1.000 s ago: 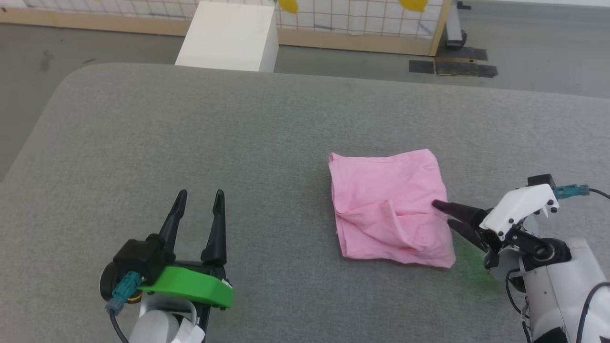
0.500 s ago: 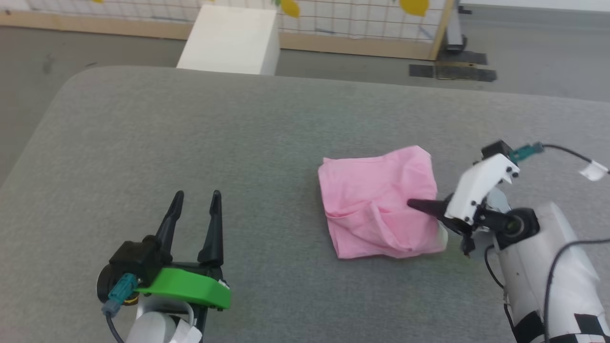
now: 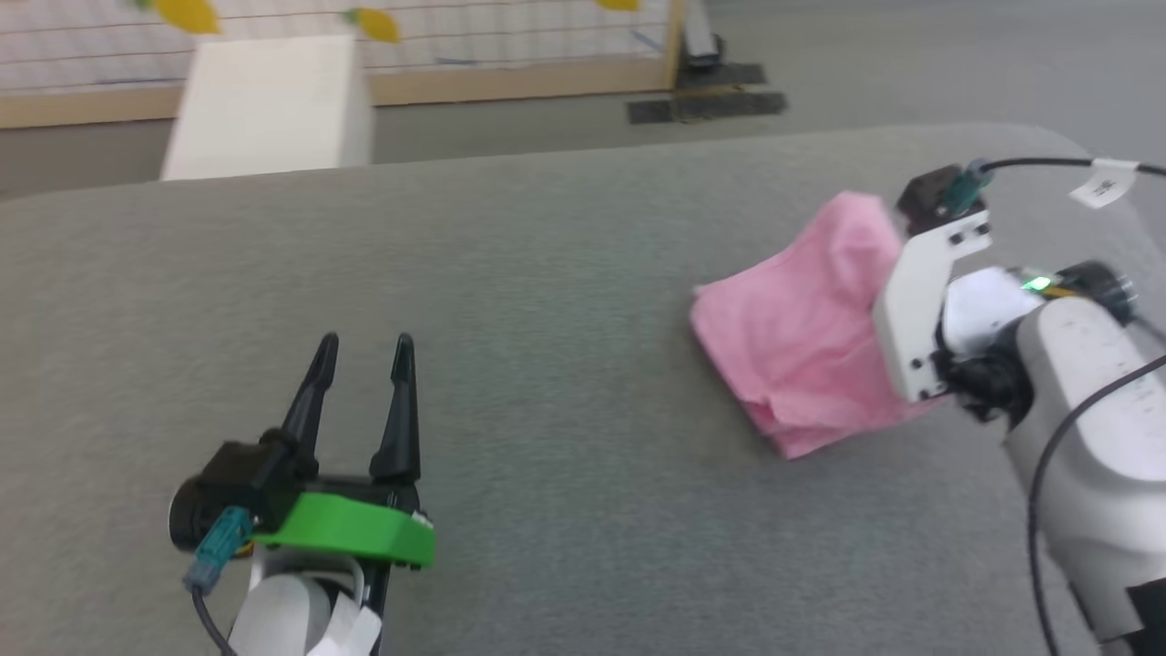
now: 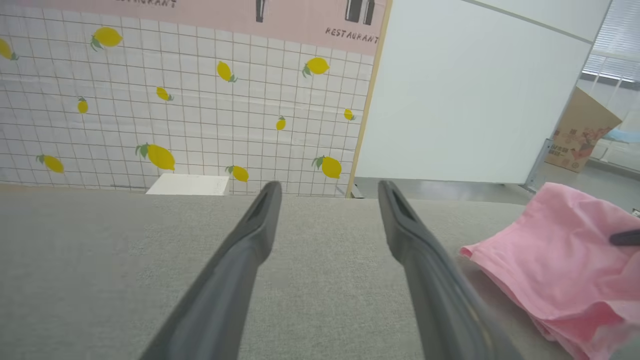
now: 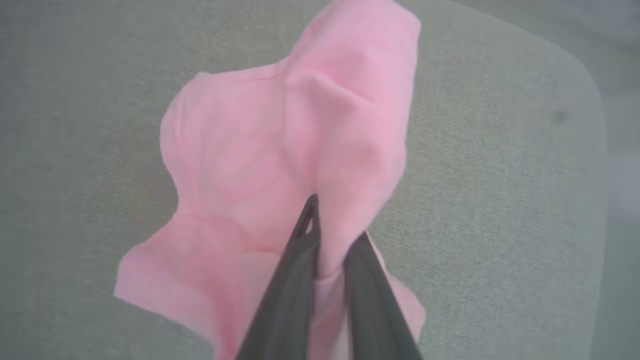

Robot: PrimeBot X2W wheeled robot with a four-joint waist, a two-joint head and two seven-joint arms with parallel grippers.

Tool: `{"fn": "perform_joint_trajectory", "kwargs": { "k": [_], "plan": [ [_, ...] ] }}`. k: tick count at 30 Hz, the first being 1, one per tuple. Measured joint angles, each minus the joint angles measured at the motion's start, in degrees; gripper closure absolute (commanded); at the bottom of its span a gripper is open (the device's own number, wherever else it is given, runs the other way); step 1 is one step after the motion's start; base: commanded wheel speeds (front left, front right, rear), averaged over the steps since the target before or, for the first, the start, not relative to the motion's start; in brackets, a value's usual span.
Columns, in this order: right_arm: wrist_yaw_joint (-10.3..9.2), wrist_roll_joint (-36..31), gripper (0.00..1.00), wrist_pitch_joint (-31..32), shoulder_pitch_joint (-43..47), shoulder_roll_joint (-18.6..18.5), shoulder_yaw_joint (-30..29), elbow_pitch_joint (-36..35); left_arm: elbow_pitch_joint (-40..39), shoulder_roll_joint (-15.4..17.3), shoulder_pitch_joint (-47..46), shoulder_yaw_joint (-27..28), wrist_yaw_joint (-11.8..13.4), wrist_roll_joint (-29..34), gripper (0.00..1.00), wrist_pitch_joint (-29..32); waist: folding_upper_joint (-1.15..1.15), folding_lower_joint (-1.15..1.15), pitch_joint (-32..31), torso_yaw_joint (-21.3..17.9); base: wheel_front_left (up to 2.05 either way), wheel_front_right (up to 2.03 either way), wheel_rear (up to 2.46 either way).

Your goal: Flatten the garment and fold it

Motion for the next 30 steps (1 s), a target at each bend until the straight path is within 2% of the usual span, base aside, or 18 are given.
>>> {"fn": "perform_joint_trajectory", "kwargs": {
  "k": [5,12,18,24,25,26,27,30],
  "plan": [
    [0.00,-5.17,1.00,-3.00,-0.59,-2.77,-3.42,0.86,-0.86,0.62,-2.62,-1.45,-0.01,0.74,0.00,-0.01,0.00,0.00,2.19,-4.81,0.00,0.00,0.00],
    [0.01,-14.73,1.00,-12.11,-3.53,-4.42,-12.95,5.77,-2.33,3.50,-6.58,-3.13,-0.01,2.11,0.00,0.00,0.00,0.00,8.00,-8.91,0.00,0.00,0.00],
    [0.01,-24.13,1.00,-20.42,-6.80,-5.16,-18.73,9.67,-3.48,6.21,-9.06,-3.96,-0.01,2.63,0.00,0.12,0.00,0.01,13.70,-10.39,0.00,0.00,0.00],
    [0.01,-29.77,1.00,-25.85,-8.56,-3.75,-25.15,13.70,-3.93,6.99,-9.40,-4.10,-0.01,2.59,0.00,0.55,0.00,0.01,17.38,-10.55,0.00,0.00,0.00],
    [0.01,-30.67,0.73,-26.81,-8.57,-3.35,-26.26,14.21,-3.85,6.99,-9.40,-4.12,0.00,2.55,0.00,0.56,0.00,0.01,17.53,-10.36,0.00,0.00,0.00],
    [0.01,-31.49,0.51,-27.51,-8.59,-3.11,-27.20,14.81,-3.76,6.99,-9.36,-4.13,0.00,2.43,0.00,0.56,0.00,0.01,17.53,-10.17,0.00,0.00,0.00],
    [0.01,-32.08,0.00,-27.72,-8.59,-2.79,-28.11,15.35,-3.56,6.98,-9.33,-4.10,0.02,2.32,0.00,0.56,0.00,0.01,17.40,-10.08,0.00,0.00,0.00],
    [0.02,-33.20,0.00,-29.45,-8.54,-2.05,-31.37,16.70,-2.56,6.49,-9.05,-4.00,0.08,1.94,0.00,0.48,0.00,0.01,16.26,-9.75,0.00,0.00,0.00]
  ]
}}
